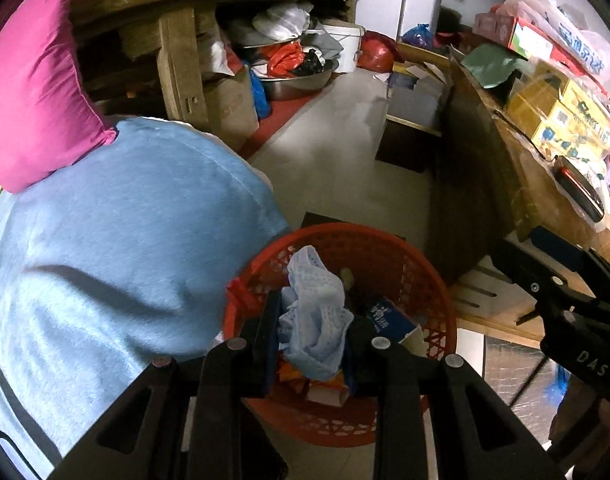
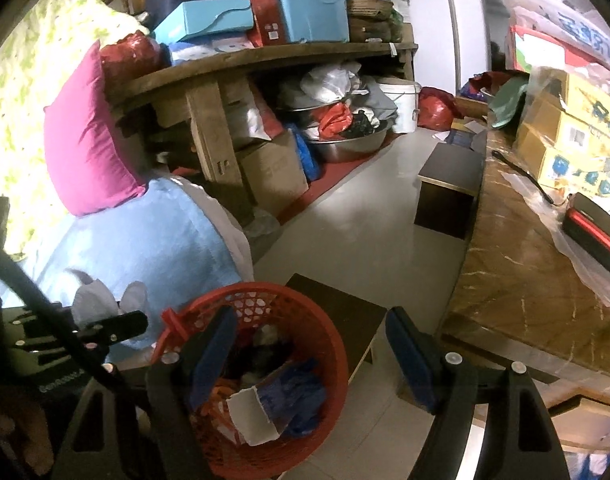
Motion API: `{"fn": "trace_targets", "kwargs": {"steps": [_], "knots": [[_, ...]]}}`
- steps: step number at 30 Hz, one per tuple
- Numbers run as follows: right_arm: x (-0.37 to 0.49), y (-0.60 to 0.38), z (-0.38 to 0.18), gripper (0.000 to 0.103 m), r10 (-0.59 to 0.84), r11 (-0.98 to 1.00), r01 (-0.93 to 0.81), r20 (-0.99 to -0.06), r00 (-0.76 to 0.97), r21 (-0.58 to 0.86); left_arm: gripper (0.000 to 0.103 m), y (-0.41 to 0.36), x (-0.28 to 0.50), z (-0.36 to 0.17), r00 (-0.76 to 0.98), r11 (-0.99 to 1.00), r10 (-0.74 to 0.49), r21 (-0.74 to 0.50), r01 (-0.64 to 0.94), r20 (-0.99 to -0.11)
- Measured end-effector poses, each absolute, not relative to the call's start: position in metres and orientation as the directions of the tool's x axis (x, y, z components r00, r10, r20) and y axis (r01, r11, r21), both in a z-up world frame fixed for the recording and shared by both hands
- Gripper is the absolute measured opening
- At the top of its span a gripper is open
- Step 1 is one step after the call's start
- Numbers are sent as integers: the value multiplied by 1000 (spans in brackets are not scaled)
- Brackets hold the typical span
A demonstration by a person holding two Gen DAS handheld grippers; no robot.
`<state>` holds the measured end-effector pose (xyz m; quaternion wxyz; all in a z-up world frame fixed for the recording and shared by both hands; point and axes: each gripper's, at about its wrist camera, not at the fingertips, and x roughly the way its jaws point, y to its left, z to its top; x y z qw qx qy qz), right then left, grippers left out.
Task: Collect trash
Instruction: 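Open the left tool to drop the white wrapper into the basket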
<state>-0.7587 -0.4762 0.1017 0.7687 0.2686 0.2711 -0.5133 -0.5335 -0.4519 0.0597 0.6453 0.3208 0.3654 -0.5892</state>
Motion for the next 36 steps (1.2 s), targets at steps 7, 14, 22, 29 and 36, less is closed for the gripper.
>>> {"fn": "trace_targets", "kwargs": {"steps": [7, 14, 22, 29, 36], "knots": [[-769, -479, 100, 79, -645, 315, 938, -692, 323, 144, 27, -462, -541, 49, 36, 88, -503, -9, 996, -864], [-774, -485, 99, 79, -645, 305, 941, -695, 318, 147, 27, -467, -543, 37, 36, 91, -477, -9, 996, -878], [-773, -486, 98, 79, -640, 310, 939, -698, 321, 147, 59, -475, -538, 19, 31, 103, -417, -13, 995, -908], [-770, -485, 100, 79, -645, 310, 940, -694, 319, 144, 73, -470, -537, 23, 41, 110, -427, -7, 994, -903], [-748, -469, 121, 79, -670, 347, 929, -659, 342, 130, 73, -433, -507, 61, 52, 189, -531, -59, 980, -846]]}}
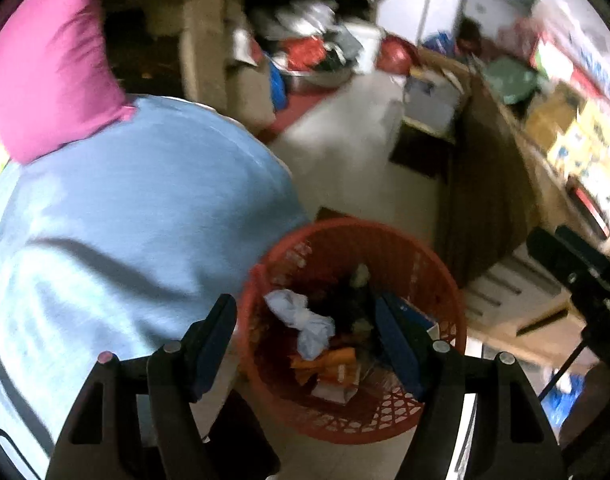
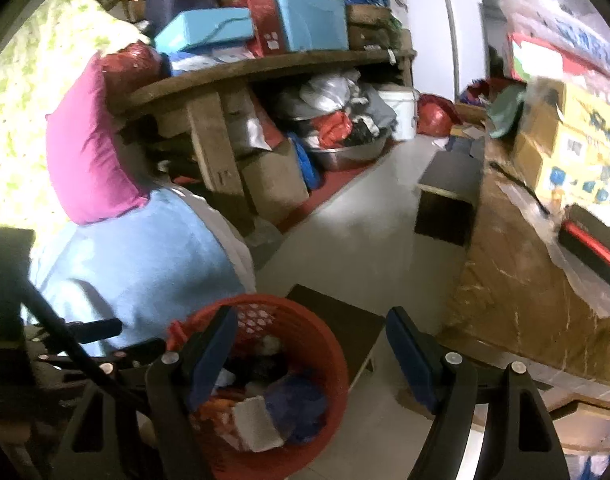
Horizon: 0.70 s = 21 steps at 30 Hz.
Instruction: Collect trash
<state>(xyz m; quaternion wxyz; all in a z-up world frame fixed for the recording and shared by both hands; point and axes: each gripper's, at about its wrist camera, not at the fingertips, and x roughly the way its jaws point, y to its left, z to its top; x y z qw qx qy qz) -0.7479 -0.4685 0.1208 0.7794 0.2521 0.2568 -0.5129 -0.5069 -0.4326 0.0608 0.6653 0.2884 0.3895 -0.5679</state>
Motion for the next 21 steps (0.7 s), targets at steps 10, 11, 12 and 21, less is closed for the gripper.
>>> {"fn": "trace_targets", "kwargs": {"steps": [10, 11, 12, 21], "knots": [[-711, -408, 146, 84, -677, 424, 904, -645, 355, 52, 75, -354, -476, 92, 131, 341, -607, -108, 934, -784], [-709, -400, 146, 84, -668, 432, 900, -650, 362, 57, 75, -345, -476, 94, 145, 352, -617, -105, 930, -774], [-708, -395, 145, 84, -661, 434, 899, -655, 365, 62, 75, -338, -477, 96, 159, 360, -622, -100, 928, -766], [-699, -339, 131, 84, -622, 466, 884, -701, 349, 26, 77, -292, -494, 106, 215, 400, -649, -86, 913, -730]]}}
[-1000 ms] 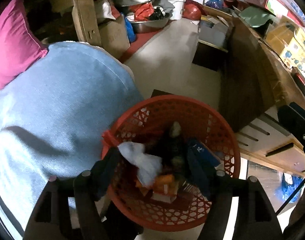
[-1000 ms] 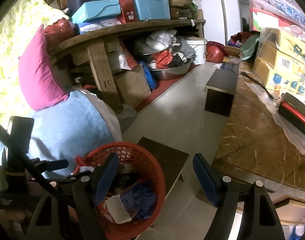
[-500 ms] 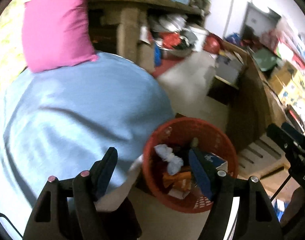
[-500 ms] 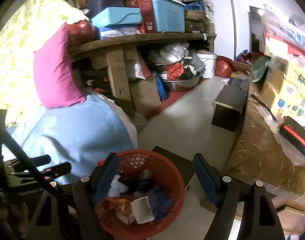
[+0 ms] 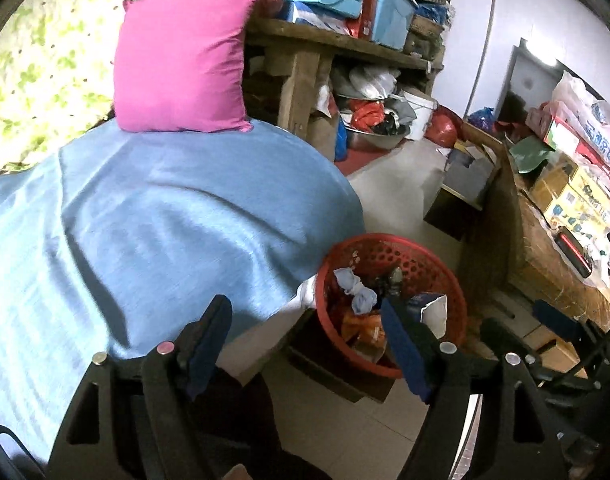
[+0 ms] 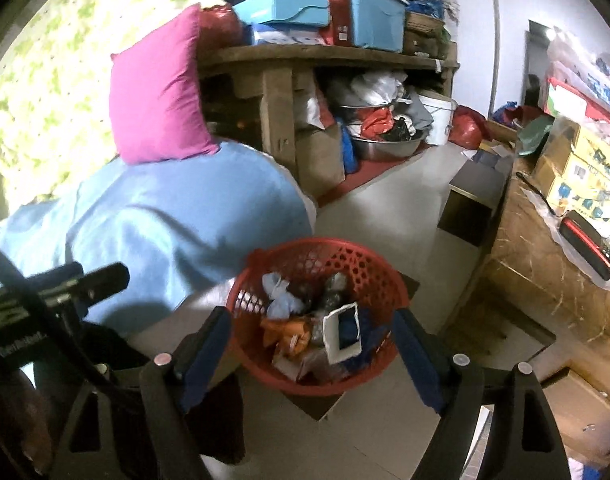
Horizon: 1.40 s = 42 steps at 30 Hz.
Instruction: Collect trash
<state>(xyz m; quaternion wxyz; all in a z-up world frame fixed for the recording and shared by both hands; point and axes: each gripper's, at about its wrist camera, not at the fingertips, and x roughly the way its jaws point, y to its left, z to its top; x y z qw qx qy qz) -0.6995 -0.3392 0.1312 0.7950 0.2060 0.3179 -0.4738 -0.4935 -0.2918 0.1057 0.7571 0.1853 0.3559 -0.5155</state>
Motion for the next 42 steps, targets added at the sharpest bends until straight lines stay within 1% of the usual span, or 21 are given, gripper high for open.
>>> {"fn": "trace_targets", "kwargs": {"steps": [6, 11, 24, 32, 36, 42], "knots": [[-707, -323, 130, 84, -618, 474, 879, -694, 371, 48, 77, -272, -504, 117, 235, 405, -671, -82, 910, -704], [-712, -320, 131, 84, -624, 469, 881, -684, 378, 59, 78, -270, -517, 122, 281, 410, -670, -28, 912, -687], [-717, -322, 128, 85, -635, 448, 893, -688, 352, 44, 78, -272, -521, 118, 258, 391, -672, -36, 920, -695], [-715, -319, 131, 85, -645, 457, 889, -679, 352, 27, 78, -269, -523, 119, 254, 380, -682, -35, 924, -686], [-714, -316, 135, 85, -665, 457, 890, -660, 350, 11, 78, -267, -526, 120, 260, 378, -689, -30, 925, -677], [-713, -316, 136, 85, -665, 456, 890, -660, 349, 11, 78, -268, -528, 121, 262, 375, -691, -25, 927, -674]]}}
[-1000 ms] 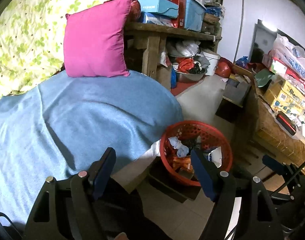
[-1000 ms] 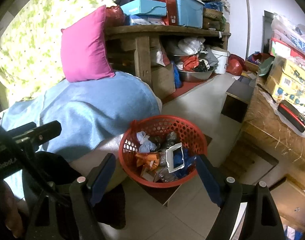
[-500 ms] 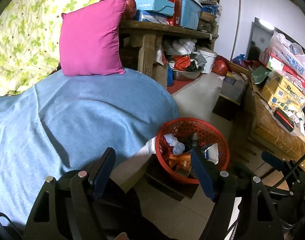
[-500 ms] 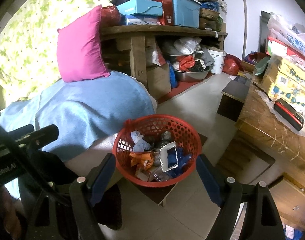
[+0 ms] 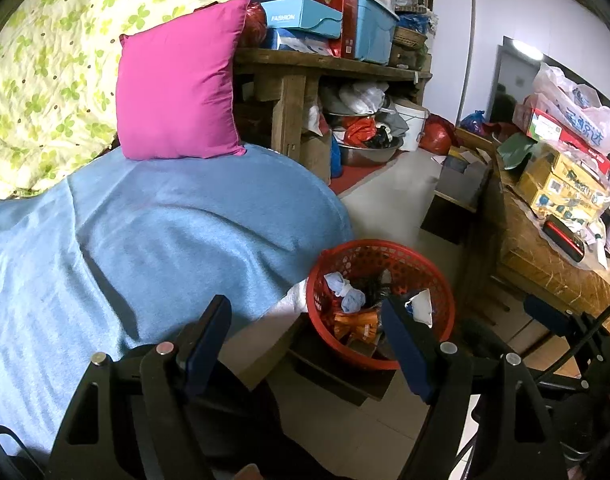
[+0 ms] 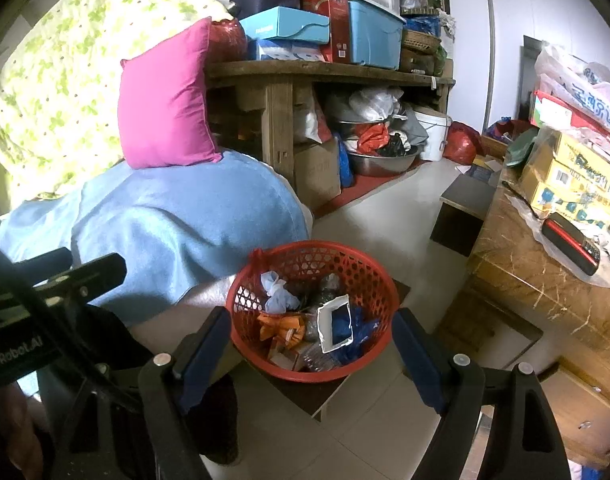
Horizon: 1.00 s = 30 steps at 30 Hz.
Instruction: Collect trash
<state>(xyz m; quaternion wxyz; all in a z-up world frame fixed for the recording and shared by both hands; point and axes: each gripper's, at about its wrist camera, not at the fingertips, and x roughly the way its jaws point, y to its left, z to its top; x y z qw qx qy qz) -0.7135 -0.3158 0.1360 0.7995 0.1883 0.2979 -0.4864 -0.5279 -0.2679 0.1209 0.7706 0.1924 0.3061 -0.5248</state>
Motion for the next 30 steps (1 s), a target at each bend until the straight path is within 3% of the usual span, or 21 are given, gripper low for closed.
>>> {"fn": "trace_targets", "kwargs": {"steps": [30], "knots": [[-716, -316, 134, 85, -664, 458, 889, -662, 348, 8, 78, -265, -529, 121, 234, 352, -704, -44, 935, -670]]}}
